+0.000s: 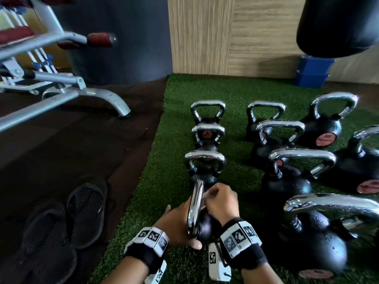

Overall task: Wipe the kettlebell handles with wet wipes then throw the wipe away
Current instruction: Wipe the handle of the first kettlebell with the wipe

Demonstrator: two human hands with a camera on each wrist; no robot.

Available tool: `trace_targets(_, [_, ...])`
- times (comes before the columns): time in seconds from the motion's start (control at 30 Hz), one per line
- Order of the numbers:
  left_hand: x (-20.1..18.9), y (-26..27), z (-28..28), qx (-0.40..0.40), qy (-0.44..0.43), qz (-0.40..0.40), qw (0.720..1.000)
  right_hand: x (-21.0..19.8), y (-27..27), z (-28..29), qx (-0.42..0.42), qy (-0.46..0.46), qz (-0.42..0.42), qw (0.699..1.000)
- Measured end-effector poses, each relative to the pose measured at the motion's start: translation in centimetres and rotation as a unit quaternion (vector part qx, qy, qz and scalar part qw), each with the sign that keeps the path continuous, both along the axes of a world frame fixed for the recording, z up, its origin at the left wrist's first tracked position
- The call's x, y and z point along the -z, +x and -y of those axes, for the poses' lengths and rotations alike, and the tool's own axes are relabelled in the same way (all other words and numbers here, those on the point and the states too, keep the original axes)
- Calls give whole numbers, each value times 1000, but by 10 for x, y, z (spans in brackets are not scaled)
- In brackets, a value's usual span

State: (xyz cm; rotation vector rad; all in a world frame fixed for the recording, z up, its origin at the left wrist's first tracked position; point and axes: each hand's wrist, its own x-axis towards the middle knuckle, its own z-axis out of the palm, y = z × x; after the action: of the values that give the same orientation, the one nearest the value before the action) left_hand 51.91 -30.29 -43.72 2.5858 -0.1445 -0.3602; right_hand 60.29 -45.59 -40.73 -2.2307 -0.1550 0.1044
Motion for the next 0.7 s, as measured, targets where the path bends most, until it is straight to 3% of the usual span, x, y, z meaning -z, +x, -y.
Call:
trace_targets(0.07, [-23,-2,-2,0,65,-32,997,-14,3,10,-46,2,57,997])
trace_targets(0.13, [-42,-4,-2,-37,10,-43,998,-31,11,15,-147,-31,109,983])
trace_targets(0.2, [-59,-10,2,-84,-14,11,996,-47,21,13,-238,-110,122,957])
trace_targets(0.3, [-74,-11,15,-118,62,121,984,-58,26,7,-291,-201,107,929])
trace_targets(0.4, [-83,-6,19,-86,86,116,986,-59,15,10,-285,-212,119,927])
trace_targets(0.6, [-108,15,-13,71,177,60,980,-52,-14,47,-184,-179,111,960])
trace_targets(0.7, [-119,29,-19,127,159,33,979,-45,-38,56,-149,-180,124,965])
